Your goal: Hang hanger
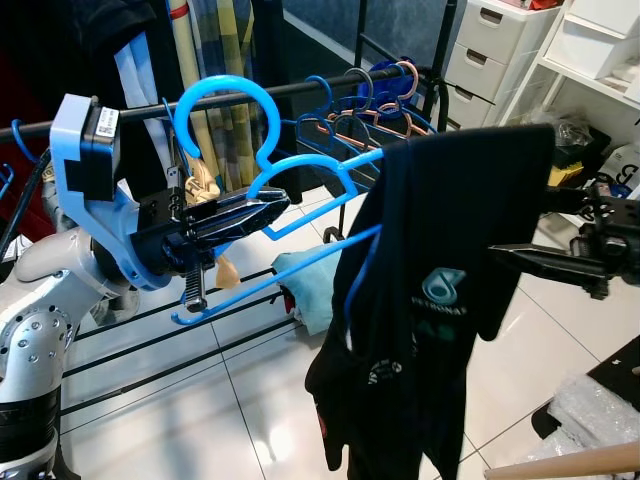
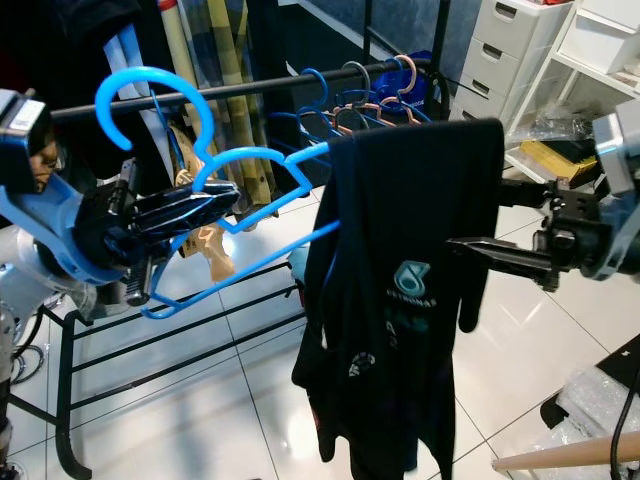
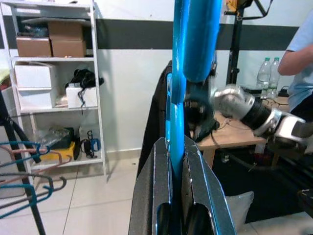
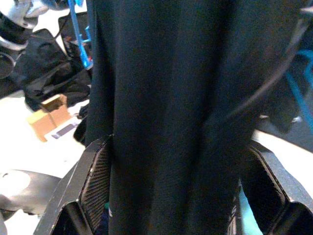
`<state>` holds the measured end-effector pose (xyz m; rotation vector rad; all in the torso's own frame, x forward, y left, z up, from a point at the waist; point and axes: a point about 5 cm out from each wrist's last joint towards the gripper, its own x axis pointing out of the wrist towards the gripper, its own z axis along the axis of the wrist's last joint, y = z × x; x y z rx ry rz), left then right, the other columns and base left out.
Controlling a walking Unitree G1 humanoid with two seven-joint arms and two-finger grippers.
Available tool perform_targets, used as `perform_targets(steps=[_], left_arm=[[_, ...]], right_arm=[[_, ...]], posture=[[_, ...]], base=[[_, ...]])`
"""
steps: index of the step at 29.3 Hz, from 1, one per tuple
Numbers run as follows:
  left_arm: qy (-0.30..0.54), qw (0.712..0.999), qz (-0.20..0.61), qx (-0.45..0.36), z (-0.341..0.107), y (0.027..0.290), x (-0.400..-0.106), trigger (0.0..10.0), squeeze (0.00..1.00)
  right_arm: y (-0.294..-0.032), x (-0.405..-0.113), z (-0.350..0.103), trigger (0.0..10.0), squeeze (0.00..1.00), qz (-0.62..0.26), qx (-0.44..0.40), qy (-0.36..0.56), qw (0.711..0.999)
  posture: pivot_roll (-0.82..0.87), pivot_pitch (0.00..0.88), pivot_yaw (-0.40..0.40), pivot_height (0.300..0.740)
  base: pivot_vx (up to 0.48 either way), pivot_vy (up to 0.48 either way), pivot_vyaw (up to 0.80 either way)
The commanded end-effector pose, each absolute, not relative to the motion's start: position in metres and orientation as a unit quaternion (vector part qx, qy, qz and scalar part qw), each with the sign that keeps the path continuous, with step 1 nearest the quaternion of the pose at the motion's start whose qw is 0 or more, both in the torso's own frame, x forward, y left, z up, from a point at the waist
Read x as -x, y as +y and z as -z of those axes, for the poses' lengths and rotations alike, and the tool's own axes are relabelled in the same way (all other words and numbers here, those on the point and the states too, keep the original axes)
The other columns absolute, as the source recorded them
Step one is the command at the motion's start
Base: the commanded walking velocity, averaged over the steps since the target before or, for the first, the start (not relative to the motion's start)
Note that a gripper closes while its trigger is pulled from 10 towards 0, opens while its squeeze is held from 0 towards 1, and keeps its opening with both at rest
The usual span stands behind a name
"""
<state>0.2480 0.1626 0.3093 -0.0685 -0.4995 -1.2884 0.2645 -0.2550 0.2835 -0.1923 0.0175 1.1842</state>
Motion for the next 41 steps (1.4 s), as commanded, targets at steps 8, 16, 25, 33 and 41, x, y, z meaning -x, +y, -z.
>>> perform_targets(steps=[8, 16, 25, 33, 41], left_arm=[[-0.259, 0.748, 0.611, 0.027, -0.325, 0.167, -0.236, 10.0, 0.0], [-0.262, 0.743, 0.616, 0.031, -0.327, 0.166, -0.235, 10.0, 0.0], [-0.247, 0.76, 0.601, 0.024, -0.321, 0.172, -0.24, 10.0, 0.0], [-0.162, 0.797, 0.582, -0.009, -0.287, 0.183, -0.251, 10.0, 0.0], [0.013, 0.849, 0.524, -0.069, -0.213, 0.214, -0.26, 10.0, 0.0]], right_arm=[[-0.247, -0.265, -0.282, 10.0, 0.0, -0.564, 0.092, 0.004, 0.821], [-0.241, -0.266, -0.284, 0.0, 0.0, -0.572, 0.077, -0.011, 0.817], [-0.24, -0.268, -0.297, 0.0, 0.0, -0.563, 0.062, -0.06, 0.822], [-0.246, -0.266, -0.326, 0.0, 0.0, -0.546, 0.017, -0.159, 0.823], [-0.264, -0.27, -0.349, 0.0, 0.0, -0.481, -0.026, -0.244, 0.842]], posture=[[-0.07, 0.114, 0.005, 0.74], [-0.07, 0.116, 0.006, 0.74], [-0.08, 0.117, 0.002, 0.74], [-0.08, 0.119, 0.003, 0.74], [-0.07, 0.125, 0.004, 0.74]], base=[[0.0, 0.0, 0.0], [0.0, 0.0, 0.0], [0.0, 0.0, 0.0], [0.0, 0.0, 0.0], [0.0, 0.0, 0.0]])
